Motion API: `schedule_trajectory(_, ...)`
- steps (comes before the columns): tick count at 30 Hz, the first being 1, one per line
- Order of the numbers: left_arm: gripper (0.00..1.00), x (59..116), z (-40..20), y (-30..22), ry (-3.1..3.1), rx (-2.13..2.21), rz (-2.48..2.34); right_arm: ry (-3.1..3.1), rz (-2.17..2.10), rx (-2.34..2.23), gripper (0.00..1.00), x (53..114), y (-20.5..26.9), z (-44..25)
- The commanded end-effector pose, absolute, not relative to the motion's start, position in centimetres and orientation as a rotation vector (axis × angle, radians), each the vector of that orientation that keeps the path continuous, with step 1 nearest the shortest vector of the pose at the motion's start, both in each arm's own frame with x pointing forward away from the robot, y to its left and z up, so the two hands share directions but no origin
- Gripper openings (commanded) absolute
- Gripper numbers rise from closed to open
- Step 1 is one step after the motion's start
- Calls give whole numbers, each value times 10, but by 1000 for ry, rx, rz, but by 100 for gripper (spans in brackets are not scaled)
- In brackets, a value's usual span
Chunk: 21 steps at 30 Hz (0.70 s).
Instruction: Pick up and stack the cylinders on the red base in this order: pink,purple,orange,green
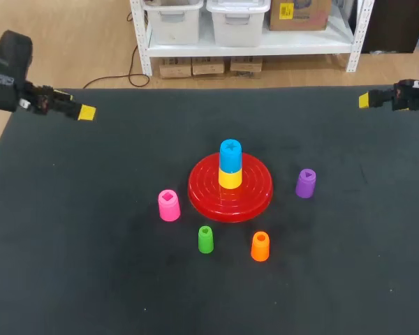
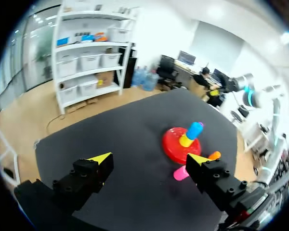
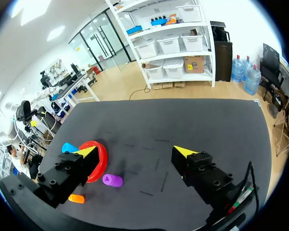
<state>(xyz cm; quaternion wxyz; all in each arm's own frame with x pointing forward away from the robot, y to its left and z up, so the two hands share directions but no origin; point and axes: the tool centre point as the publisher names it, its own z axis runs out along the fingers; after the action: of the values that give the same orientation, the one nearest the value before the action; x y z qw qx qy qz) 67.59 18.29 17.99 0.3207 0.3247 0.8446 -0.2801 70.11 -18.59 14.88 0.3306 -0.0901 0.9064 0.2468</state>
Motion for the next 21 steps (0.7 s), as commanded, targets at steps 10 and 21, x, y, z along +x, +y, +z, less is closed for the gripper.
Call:
schedule_trajectory(10,100,659,171,177,1878,1574,-675,2372,640,-233,100,701,-185,150)
schedule_trajectory(21,100,649,163,160,1611,1879,-485,2372,640,-233,100,701,-185,150)
